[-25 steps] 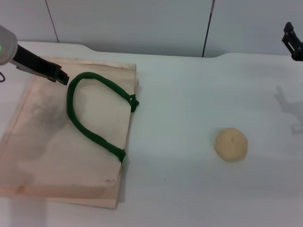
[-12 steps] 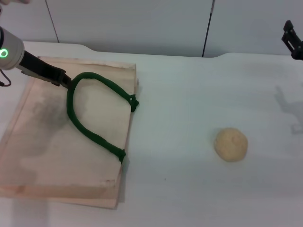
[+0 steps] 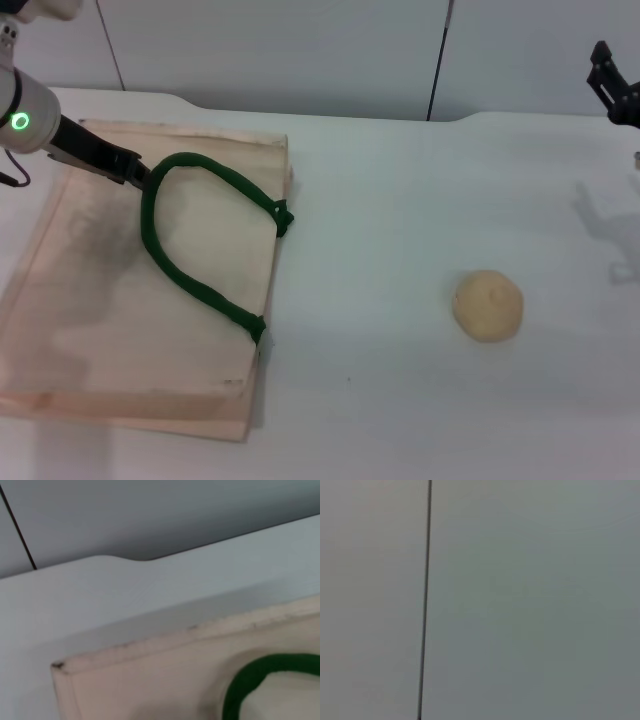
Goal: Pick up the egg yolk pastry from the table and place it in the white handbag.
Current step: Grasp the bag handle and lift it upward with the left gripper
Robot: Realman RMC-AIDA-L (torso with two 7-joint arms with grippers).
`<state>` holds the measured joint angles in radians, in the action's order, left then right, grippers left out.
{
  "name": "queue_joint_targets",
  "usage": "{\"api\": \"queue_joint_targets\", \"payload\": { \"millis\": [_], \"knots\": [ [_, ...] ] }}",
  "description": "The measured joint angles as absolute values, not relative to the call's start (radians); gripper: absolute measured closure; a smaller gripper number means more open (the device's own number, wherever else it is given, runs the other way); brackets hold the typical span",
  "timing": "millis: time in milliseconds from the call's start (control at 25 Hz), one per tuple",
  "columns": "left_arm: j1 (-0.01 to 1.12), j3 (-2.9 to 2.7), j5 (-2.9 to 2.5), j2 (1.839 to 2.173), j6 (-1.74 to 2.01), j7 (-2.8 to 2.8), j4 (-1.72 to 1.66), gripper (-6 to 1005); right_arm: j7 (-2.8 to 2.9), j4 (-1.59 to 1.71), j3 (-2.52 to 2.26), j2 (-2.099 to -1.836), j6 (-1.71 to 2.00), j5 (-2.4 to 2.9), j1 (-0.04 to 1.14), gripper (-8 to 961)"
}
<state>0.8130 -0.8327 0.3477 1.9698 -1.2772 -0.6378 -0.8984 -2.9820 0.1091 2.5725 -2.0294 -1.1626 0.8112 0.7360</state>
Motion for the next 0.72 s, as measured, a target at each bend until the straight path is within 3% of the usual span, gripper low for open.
{"api": "queue_joint_targets", "payload": {
  "millis": [720],
  "knots": [
    [0.846,-0.836,0.332,1.994,-1.192,-0.664,-0.816,695,-2.982,0.110,2.572,-2.029,-1.163,0.813,0.741,186]
  ]
}}
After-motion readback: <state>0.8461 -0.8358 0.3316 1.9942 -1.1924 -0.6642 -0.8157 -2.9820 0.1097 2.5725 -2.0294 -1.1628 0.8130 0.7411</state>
